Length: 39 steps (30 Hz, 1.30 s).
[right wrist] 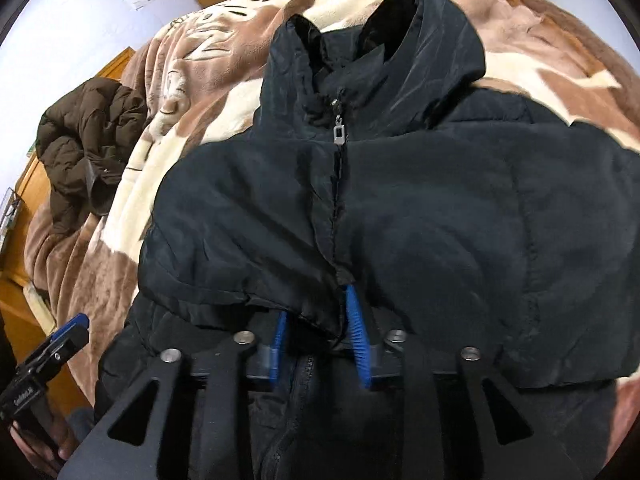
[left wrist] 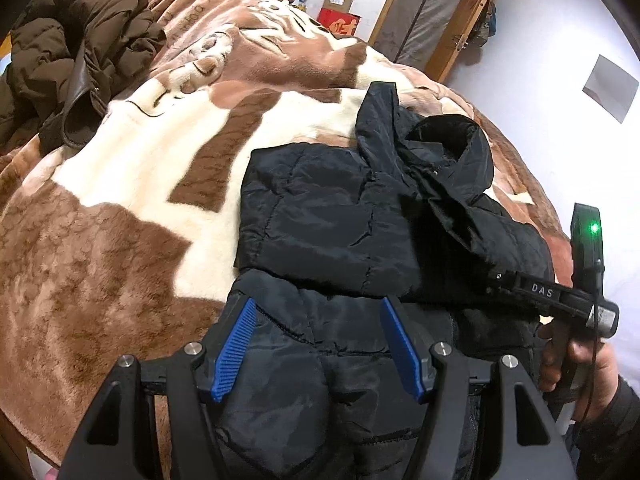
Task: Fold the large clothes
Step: 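Grasp the jacket hem with both tools side by side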
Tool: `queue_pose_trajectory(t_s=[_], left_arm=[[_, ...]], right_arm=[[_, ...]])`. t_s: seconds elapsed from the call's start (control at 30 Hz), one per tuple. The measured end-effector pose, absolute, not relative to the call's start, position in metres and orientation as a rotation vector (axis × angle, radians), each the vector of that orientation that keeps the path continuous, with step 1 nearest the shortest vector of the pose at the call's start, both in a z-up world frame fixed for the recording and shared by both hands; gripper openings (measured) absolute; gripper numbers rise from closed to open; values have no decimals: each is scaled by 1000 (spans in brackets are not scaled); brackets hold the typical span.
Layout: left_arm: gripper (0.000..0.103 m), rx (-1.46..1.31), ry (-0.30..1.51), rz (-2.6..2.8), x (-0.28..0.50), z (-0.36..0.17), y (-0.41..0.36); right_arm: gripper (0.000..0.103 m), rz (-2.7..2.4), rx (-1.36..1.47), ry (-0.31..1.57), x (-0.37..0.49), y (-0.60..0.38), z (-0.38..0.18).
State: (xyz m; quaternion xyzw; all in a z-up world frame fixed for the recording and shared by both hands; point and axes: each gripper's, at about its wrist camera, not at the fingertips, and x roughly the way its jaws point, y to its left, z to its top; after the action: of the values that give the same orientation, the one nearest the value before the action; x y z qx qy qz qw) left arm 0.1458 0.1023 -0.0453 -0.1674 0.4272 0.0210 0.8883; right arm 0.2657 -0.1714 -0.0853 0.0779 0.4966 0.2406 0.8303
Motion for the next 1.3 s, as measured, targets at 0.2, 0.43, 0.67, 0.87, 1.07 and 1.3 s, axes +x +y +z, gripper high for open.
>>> queue_pose_trajectory(t_s=[0.2, 0.43, 0.67, 0.87, 1.07, 1.3], left_arm=[[67, -350, 878, 5, 164, -40, 93], [67, -355, 904, -106, 213, -44, 55], [67, -339, 1016, -155, 270, -88, 19], [11, -292, 941, -154, 266, -75, 11], [11, -311, 968, -77, 268, -89, 33], [14, -255, 984, -76, 276, -116, 24]], right_arm=[[58, 637, 204, 994, 248, -177, -56], [58, 515, 182, 908, 234, -225, -45], [58, 267, 233, 913, 246, -306, -62], [44, 175, 244, 872, 252, -343, -61], [34, 152, 185, 894, 279, -337, -83], [34, 120, 187, 991, 307, -342, -139]])
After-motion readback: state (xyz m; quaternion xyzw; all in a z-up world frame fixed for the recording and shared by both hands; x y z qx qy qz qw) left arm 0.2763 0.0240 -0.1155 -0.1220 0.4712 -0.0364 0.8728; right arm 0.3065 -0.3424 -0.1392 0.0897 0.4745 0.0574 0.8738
